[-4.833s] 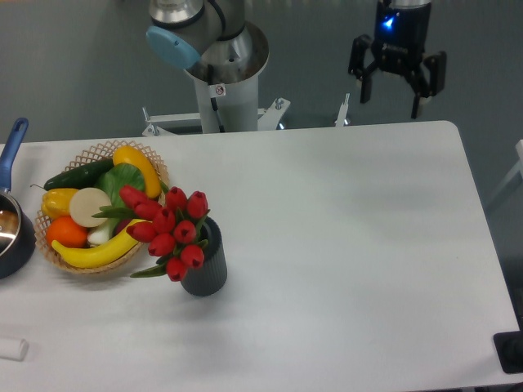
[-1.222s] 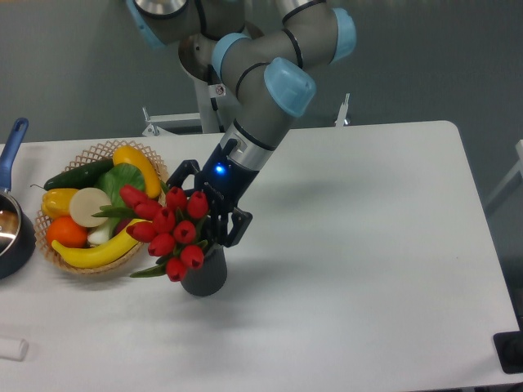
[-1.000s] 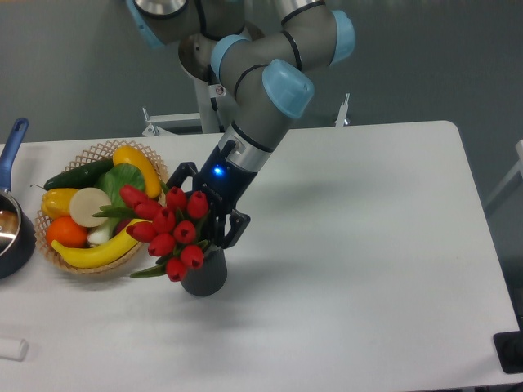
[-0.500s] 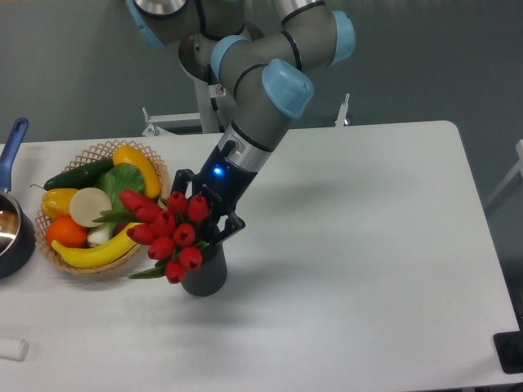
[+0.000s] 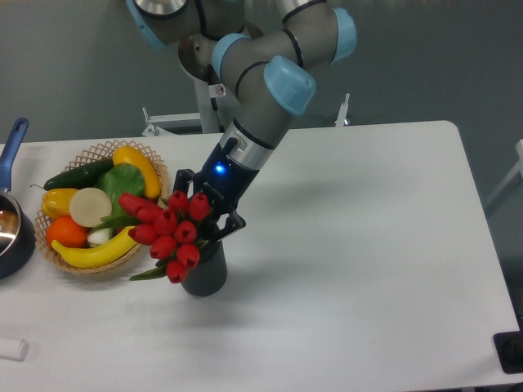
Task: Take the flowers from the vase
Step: 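Close the gripper on the tulip bouquet stems, then lift the tulip bouquet straight up out of the black vase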
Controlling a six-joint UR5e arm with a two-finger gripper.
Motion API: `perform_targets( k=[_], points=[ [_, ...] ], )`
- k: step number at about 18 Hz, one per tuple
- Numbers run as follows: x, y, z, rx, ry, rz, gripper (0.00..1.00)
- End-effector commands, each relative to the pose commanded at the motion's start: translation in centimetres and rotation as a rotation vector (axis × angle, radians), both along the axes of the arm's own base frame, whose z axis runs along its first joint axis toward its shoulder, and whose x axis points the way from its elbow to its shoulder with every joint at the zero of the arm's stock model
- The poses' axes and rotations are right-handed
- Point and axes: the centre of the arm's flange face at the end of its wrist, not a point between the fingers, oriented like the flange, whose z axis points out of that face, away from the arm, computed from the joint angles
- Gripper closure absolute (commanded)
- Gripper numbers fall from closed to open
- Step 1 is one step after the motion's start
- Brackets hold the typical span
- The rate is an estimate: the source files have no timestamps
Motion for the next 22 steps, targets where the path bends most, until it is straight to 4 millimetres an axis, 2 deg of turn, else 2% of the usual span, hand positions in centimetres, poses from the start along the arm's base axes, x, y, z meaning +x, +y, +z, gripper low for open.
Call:
perform_targets(
  k=[4,8,15,22],
  points=[
    [-0.2,-0.3,2.0,0.036,-0.022,0.026,0.56],
    [-0.5,-1.6,4.2,0.076,-0.075,0.078,0.56],
    [-1.2,-3.0,6.5,0.142,-0.124,0.108,0.56],
    [-2.4,-5.4,9.3,0.210,-0.163,0.159,0.55]
  ],
)
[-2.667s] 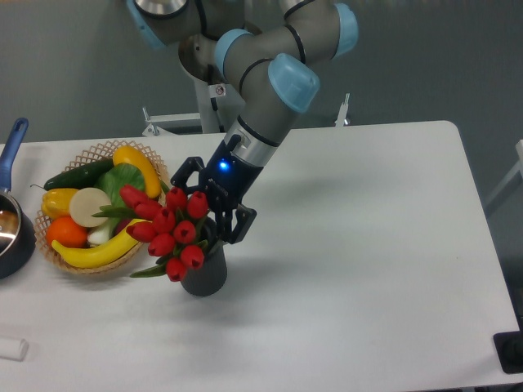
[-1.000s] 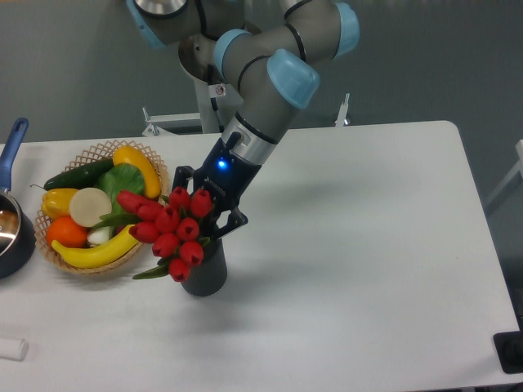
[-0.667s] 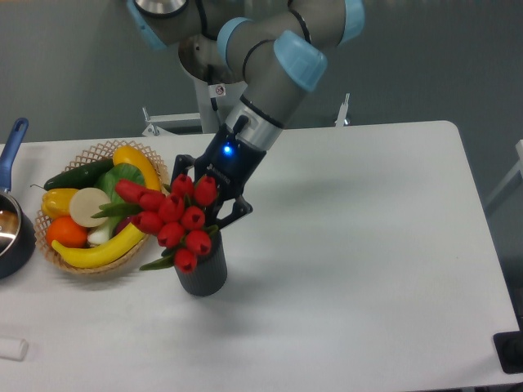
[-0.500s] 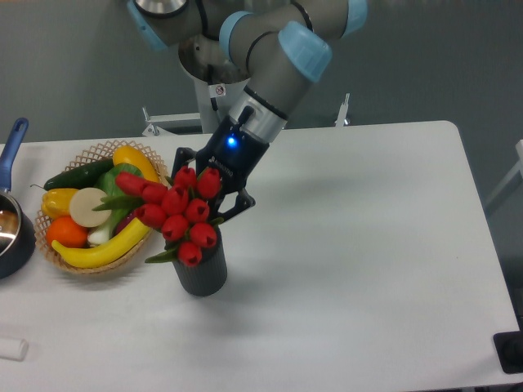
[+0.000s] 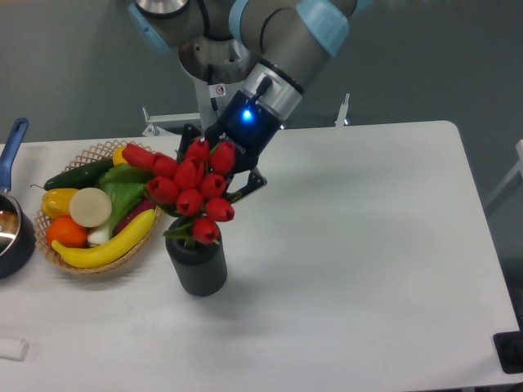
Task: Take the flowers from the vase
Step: 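Lift the tulip bouquet straight up out of the black vase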
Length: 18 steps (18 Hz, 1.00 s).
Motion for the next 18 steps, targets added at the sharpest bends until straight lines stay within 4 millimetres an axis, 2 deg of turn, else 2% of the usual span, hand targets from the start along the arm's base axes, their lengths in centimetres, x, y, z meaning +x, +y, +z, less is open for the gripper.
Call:
perform_targets(
  k=[12,18],
  points=[
    [-0.5,-3.1,2.3,0.025,0.025,0.066,0.55],
    [-0.7,-3.4,2.7,0.041,0.023,0.068,0.55]
  ],
)
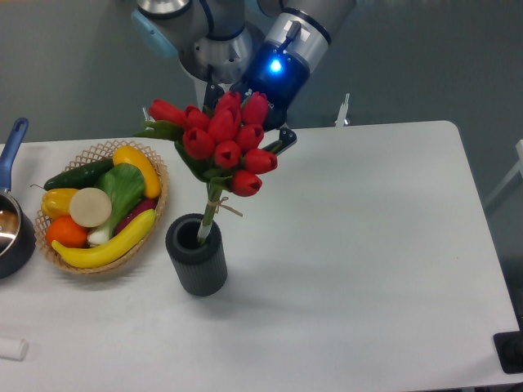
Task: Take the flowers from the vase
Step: 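Lift the tulip bouquet straight up out of the black vase, then carry the held tulip bouquet away from the vase over the table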
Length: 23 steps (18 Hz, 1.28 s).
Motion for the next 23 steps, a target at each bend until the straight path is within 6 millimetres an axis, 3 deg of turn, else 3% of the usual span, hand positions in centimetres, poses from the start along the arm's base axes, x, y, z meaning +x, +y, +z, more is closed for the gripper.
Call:
perform_targets(
  k=[4,11,15,20,23],
  points=[
    [-0.1,-0.6,0.8,0.024,-0.028,0.014,0.56],
    [-2.1,-2.4,1.5,0.069,-0.040,0.045,0.56],
    [-5.7,-4.8,1.4,0.071,-0.019,0.116,0.56],
    [-12.0,-4.5,-0.6,0.062,-0.001,0.127,0.56],
    [-14.1,-4.7,-1.3,0.055,0.006,0.139,0.56]
  ],
)
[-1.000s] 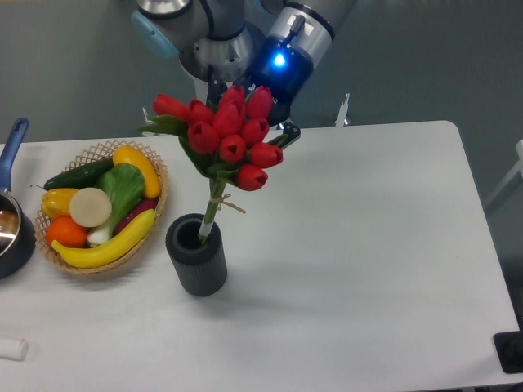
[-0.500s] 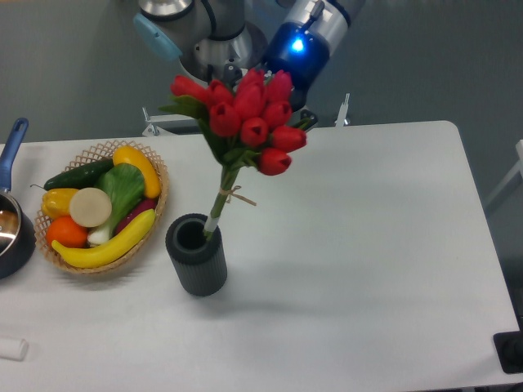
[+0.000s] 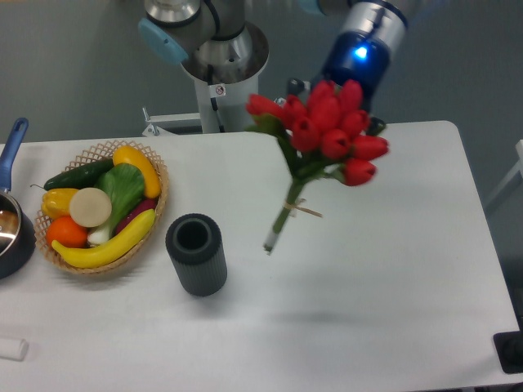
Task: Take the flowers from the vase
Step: 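Carry the held tulip bouquet away from the vase over the table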
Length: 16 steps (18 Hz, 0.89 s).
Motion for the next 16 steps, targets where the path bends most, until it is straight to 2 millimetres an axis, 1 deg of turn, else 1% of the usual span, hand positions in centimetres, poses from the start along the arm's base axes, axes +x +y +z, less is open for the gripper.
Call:
perform_targets(
  k=[2,4,6,9,11,16],
  points=[
    [-1.0,-0.9,-0.4,0.000,0.014,0.013,0.56],
    [-1.7,-0.8,-1.3,-0.004,0.008,0.011,0.56],
    [-2.1,-0.8,-1.7,-0.017,0.006,0.019,0.56],
    [-2.4,-0.6,-1.8,-0.041,0.017,0.027,0.56],
    [-2.1,-0.7,-2.1,-0.040,0.015,0.026,0.56],
    [-2.2,-0.4,-1.6,-0.041,0.020,0.025,0.56]
  ],
)
